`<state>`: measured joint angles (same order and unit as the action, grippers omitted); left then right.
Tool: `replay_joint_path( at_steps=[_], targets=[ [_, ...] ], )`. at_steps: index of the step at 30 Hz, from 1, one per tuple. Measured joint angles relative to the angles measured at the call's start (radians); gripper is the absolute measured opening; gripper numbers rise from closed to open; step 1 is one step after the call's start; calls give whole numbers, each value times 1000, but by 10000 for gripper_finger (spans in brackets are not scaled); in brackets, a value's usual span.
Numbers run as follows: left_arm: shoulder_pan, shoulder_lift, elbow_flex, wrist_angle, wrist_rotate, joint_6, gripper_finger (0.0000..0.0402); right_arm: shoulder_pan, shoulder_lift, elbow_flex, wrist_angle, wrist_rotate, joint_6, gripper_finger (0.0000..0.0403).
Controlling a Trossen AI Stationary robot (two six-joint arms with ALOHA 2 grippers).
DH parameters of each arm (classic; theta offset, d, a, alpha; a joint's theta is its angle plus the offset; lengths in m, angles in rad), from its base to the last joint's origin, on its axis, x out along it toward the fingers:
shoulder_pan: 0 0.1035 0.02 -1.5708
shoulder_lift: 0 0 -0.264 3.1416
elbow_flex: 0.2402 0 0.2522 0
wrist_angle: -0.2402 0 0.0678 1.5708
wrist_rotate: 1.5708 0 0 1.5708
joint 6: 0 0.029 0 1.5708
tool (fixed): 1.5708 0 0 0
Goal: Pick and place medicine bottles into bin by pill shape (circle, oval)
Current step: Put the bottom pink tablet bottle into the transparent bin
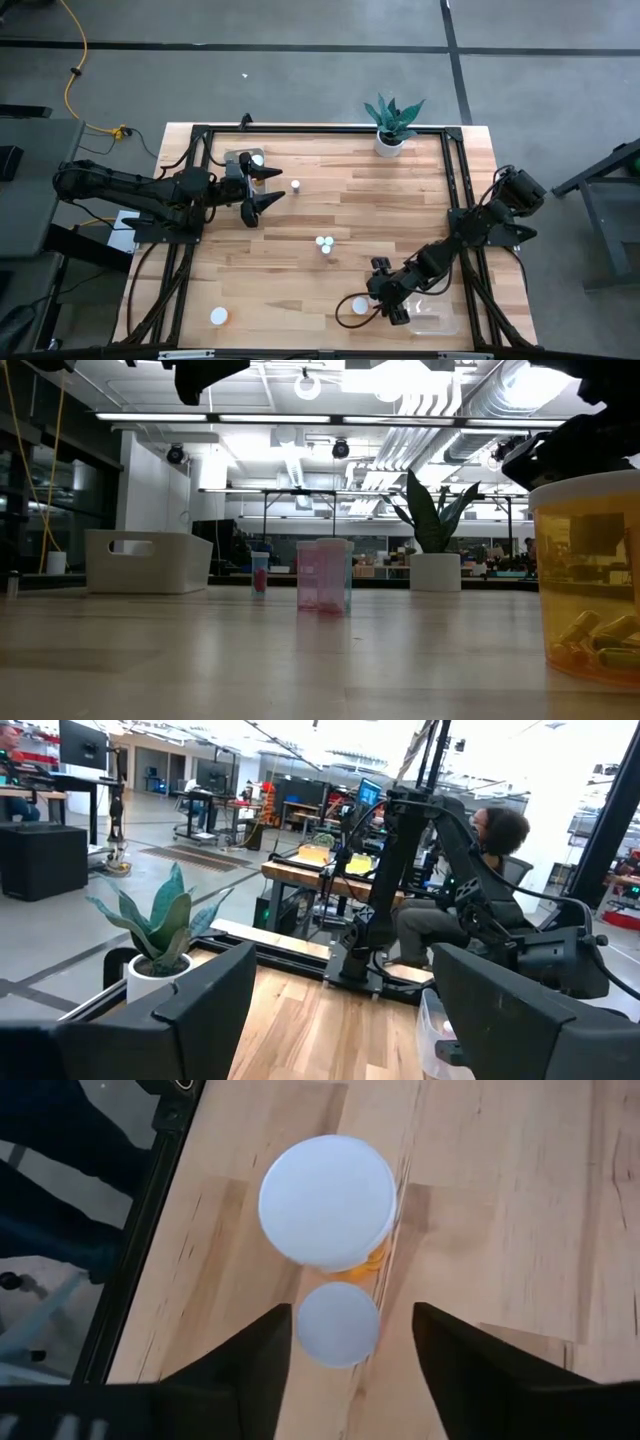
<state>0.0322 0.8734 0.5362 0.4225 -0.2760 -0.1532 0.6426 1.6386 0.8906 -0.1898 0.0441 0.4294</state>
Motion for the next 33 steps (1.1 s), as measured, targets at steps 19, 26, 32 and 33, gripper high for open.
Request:
replay_joint_path(
  at_steps=[19,26,32,33],
  targets=[
    [0,0,0,0,0,0,294,0,0,0,-8,-29,18,137],
    [0,0,0,0,0,0,294,0,0,0,13,-29,18,133],
    [0,0,0,0,0,0,294,0,-1,0,22,-23,19,133],
    [0,0,0,0,0,0,294,0,-1,0,22,-22,19,133]
  ],
)
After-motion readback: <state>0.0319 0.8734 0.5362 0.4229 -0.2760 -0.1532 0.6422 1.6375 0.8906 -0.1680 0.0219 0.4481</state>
